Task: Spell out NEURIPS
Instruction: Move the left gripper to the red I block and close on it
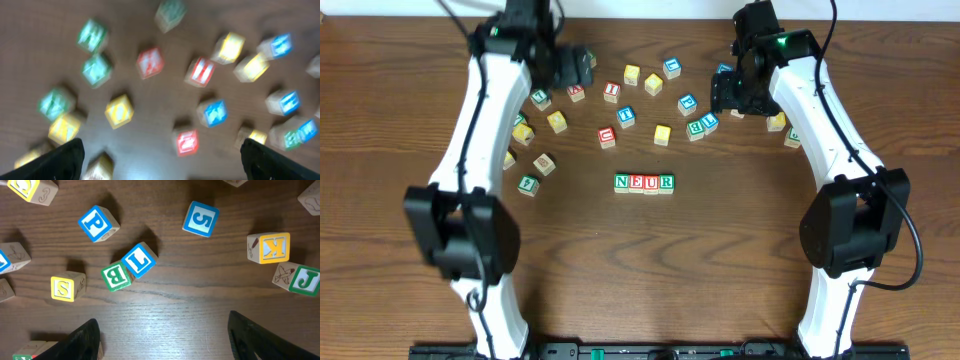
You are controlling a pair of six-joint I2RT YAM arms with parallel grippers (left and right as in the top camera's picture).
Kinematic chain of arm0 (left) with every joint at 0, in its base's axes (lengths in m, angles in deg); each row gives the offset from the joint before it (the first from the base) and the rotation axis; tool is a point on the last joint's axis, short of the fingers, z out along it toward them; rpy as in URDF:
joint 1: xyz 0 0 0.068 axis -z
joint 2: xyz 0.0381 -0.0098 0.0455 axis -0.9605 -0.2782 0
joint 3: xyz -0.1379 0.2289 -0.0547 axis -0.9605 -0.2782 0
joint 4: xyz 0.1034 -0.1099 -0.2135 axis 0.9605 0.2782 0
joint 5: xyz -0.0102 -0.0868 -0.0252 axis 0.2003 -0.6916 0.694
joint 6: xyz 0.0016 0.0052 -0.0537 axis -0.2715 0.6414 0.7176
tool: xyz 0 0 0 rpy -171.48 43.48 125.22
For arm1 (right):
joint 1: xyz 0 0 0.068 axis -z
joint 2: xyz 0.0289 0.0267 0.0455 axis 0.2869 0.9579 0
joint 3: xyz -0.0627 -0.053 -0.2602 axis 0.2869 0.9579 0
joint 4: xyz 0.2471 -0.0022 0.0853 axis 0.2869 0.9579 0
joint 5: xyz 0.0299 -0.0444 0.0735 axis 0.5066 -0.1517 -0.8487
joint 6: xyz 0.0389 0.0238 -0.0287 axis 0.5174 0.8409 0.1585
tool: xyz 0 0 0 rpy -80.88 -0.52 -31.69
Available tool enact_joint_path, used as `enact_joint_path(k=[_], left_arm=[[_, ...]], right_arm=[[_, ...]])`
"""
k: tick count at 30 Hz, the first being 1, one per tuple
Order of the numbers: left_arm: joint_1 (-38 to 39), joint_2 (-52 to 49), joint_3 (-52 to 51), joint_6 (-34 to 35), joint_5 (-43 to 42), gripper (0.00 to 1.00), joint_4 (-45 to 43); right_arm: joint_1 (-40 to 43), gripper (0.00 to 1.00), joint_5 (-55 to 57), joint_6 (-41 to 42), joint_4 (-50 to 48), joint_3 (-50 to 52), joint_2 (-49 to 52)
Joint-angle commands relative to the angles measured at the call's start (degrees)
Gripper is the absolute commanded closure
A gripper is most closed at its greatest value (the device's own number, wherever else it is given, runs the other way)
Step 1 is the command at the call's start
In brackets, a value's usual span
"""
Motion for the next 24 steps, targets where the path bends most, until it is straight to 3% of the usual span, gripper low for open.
enact_joint_path(k=[1,14,24], left_arm=[[1.7,-6.4,9.7,-3.1,-0.7,0.02,1.6],[6.8,-18.6,10.9,-12.0,-0.4,0.03,-4.8],[7.7,-22.8,10.8,-13.2,3.3,0.08,-8.2]], right_arm=[[-0.5,0.23,0.1,-0.3,0.2,-1.1,0.5],[-0.5,0.22,0.5,-1.1,0.6,-1.1,0.5],[-0.5,0.21,0.5,-1.2,0.6,-1.1,0.5]])
